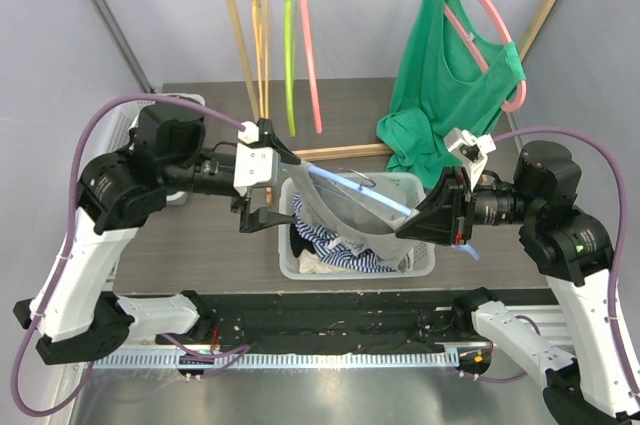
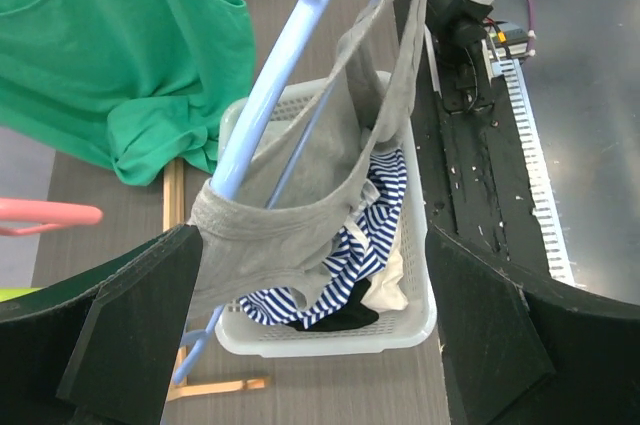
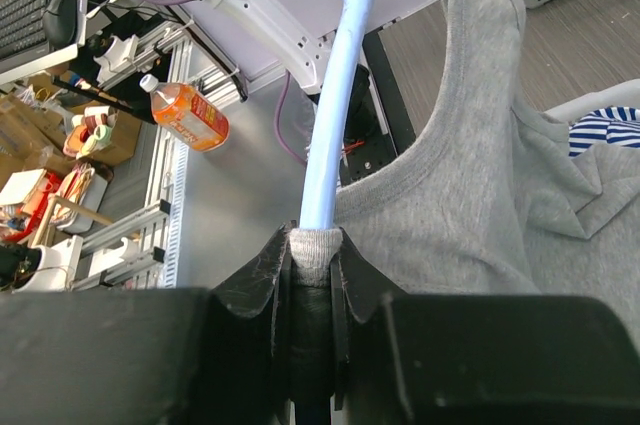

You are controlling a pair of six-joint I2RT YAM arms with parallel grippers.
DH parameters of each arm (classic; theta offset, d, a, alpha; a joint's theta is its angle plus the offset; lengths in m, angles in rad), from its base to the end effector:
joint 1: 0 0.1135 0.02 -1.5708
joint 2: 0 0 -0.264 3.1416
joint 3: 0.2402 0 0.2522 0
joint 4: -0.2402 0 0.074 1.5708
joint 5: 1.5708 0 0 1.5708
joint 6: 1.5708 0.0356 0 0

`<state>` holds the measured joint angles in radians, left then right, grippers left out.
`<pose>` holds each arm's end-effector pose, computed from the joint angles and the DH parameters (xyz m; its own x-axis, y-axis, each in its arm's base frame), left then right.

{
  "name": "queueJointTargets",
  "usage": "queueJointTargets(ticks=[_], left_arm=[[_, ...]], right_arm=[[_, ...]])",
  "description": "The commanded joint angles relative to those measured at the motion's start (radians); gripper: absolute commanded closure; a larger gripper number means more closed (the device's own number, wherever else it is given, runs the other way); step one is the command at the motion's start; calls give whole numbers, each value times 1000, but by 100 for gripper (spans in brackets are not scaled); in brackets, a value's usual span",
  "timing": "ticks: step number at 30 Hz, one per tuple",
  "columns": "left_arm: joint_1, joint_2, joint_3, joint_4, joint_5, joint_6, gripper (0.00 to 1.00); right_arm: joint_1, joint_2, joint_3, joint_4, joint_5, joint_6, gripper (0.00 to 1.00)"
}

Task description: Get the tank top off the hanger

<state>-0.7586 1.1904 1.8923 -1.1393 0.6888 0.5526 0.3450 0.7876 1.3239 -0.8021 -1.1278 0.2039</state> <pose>0.1022 -0.1280 0.5196 0.2364 0.3342 -0.9124 0.9691 -0.0132 0.2463 0.0830 0.0640 0.4539 -0.4376 -0.0650 -0.8968 -0.8953 0.1243 0.4278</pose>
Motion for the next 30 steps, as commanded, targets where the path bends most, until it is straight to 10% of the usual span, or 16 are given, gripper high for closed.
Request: queueJointTargets(ticks=[1, 20, 30], left_arm=[[4, 23, 5, 16, 41, 7, 0], [-1, 92, 70, 36, -71, 125, 3], [-2, 83, 63, -20, -38, 152, 100]], right_arm=[[8, 9, 67, 101, -72, -29, 99], [29, 10, 90, 77, -53, -41, 99], [42, 61, 152, 40, -12, -90, 99]])
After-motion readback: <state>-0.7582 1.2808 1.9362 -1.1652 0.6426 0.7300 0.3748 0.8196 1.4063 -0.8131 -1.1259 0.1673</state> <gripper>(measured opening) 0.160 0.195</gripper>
